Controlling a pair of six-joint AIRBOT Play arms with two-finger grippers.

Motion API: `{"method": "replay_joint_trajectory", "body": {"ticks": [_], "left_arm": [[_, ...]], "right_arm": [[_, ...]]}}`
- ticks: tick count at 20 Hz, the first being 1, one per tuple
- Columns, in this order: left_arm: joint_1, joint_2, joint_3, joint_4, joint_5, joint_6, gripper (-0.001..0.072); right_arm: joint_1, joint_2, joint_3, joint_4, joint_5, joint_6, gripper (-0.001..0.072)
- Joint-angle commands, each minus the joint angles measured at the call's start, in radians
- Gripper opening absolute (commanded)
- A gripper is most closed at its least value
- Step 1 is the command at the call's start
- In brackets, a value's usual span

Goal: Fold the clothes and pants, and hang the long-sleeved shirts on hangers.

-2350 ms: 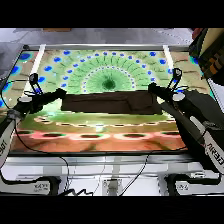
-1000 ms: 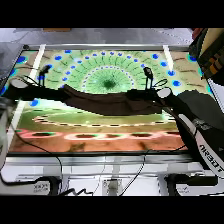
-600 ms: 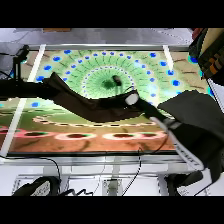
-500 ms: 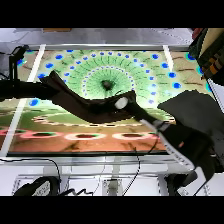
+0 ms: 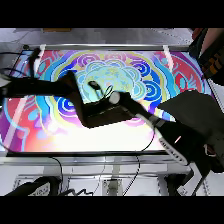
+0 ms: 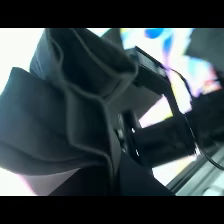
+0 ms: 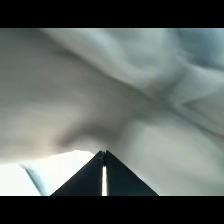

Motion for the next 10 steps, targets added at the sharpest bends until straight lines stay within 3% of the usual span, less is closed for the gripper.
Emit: {"method": "replay_joint_trajectory", "body": {"ticks": [1,5,6,7,8,10], "left_arm": [[-0.215,-0.113,0.0,-0.13,0.277,-0.021,0.0012],[-0.536,-0.288,0.0,-0.124,0.735,-0.02,0.0013],[-0.593,-0.331,0.0,-0.101,0.812,-0.017,0.0042],[-0.633,-0.364,0.0,-0.08,0.846,-0.017,0.0325],[-0.654,-0.385,0.0,-0.054,0.853,-0.017,0.0699],[-0.665,-0.397,0.0,0.002,0.848,-0.018,0.0695]], "right_arm": [[-0.217,0.053,0.016,-0.203,0.319,0.006,0.001],[-0.497,0.115,0.016,-0.236,0.463,0.006,0.001],[-0.555,0.121,0.016,-0.235,0.486,0.006,0.001],[-0.615,0.122,0.016,-0.233,0.513,0.004,0.0011],[-0.666,0.122,0.014,-0.231,0.529,-0.004,0.0011],[-0.755,0.118,0.013,-0.214,0.523,-0.058,0.0026]]}}
